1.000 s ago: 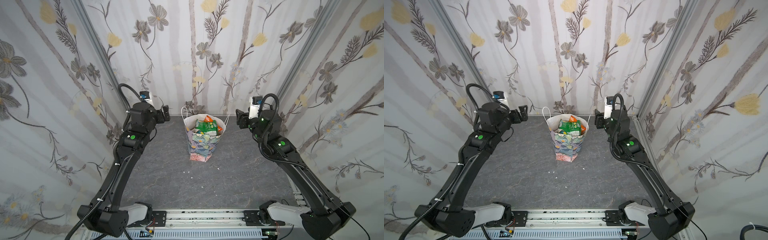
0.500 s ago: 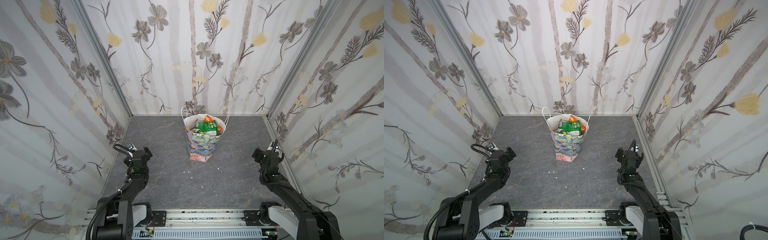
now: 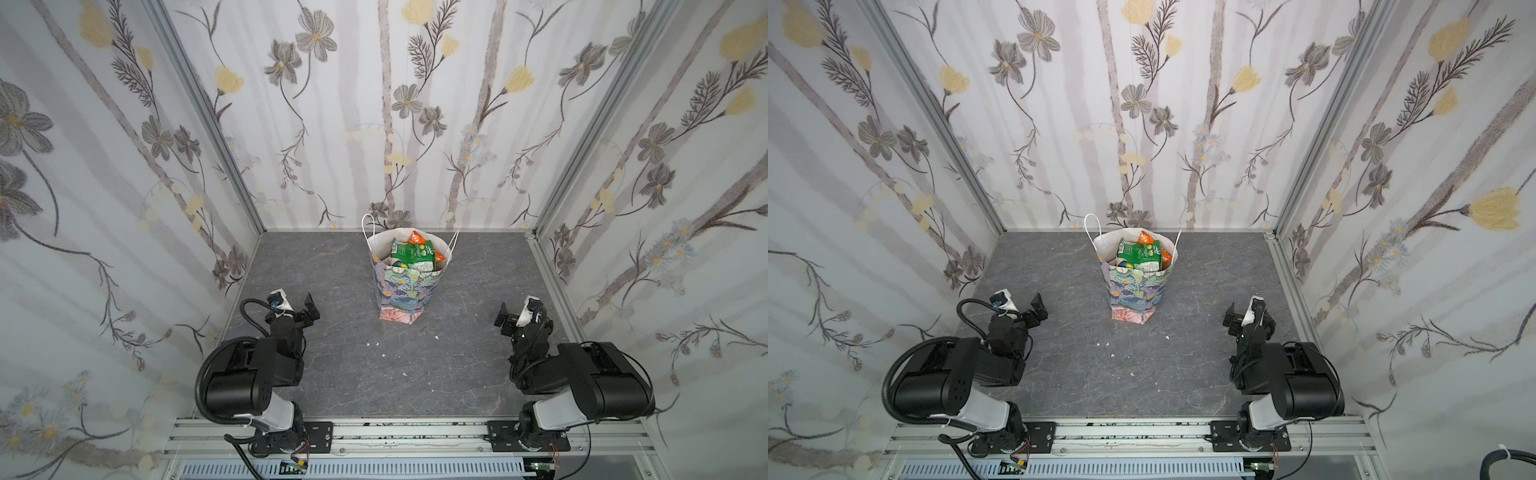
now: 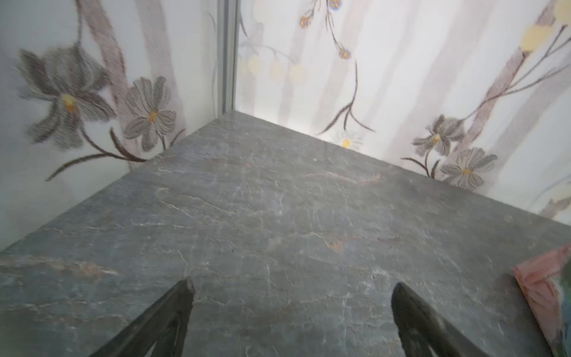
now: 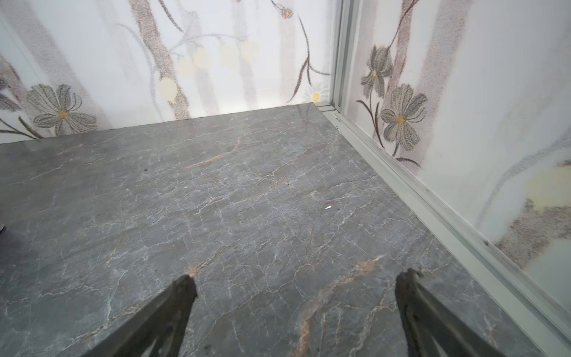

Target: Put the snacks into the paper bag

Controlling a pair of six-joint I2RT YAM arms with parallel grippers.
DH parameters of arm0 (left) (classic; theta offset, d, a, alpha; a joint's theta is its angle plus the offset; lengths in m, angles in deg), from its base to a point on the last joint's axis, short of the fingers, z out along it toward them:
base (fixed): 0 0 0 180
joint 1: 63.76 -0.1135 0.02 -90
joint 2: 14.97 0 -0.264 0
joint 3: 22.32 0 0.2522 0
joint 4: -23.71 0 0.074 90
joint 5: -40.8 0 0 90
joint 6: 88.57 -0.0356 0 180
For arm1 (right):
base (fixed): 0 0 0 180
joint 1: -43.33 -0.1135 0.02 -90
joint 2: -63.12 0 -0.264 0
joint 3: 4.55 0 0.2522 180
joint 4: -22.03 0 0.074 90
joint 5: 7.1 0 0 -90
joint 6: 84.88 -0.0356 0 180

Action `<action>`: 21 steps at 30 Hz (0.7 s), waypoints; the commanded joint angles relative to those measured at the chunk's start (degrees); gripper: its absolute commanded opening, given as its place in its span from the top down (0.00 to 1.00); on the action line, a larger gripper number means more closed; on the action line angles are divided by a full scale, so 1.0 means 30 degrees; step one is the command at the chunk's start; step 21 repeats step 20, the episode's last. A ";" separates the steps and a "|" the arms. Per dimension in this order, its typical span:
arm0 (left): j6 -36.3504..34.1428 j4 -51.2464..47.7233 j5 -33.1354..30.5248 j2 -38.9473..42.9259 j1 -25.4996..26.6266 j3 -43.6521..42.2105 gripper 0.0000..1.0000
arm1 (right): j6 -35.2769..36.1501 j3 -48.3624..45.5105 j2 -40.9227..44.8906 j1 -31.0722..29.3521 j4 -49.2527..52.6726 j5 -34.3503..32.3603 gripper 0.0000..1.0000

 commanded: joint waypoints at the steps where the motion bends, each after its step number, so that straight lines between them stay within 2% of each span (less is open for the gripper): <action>1: -0.2419 0.0609 0.0980 0.0286 0.1057 0.1208 0.00 | 0.0685 0.0845 0.0397 -0.0104 -0.1292 0.0794 0.01; 2: -0.2769 0.0831 0.0663 -0.0206 0.1363 0.1466 0.00 | 0.0811 0.1280 -0.0162 -0.0104 -0.1195 0.0868 0.00; 3: -0.2040 0.0624 -0.0720 -0.0083 0.1337 0.1455 0.00 | 0.0835 0.2029 -0.0573 -0.0131 -0.0848 0.0683 0.00; 4: -0.1393 0.0282 -0.2206 -0.0108 0.1228 0.1647 0.00 | 0.0693 0.2524 -0.0095 -0.0112 0.1077 0.0675 0.01; 5: -0.1470 0.0602 -0.2239 -0.0162 0.1215 0.1570 0.00 | 0.0715 0.2508 0.0178 -0.0117 0.1526 0.0840 0.00; 7: -0.1437 0.0368 -0.2333 -0.0141 0.1245 0.1651 0.00 | 0.1229 0.2371 -0.0502 -0.0120 0.0089 0.2133 0.00; 9: -0.1420 0.0311 -0.2304 -0.0091 0.1246 0.1650 0.00 | 0.1220 0.2604 -0.0157 -0.0075 0.1230 0.2176 0.00; 17: -0.1435 0.0378 -0.2334 -0.0120 0.1247 0.1652 0.00 | 0.1429 0.2245 -0.0398 -0.0126 0.0053 0.2498 0.01; 21: -0.1440 0.0366 -0.2334 -0.0143 0.1246 0.1651 0.00 | 0.1242 0.2501 -0.0302 0.0041 0.0722 0.2605 0.00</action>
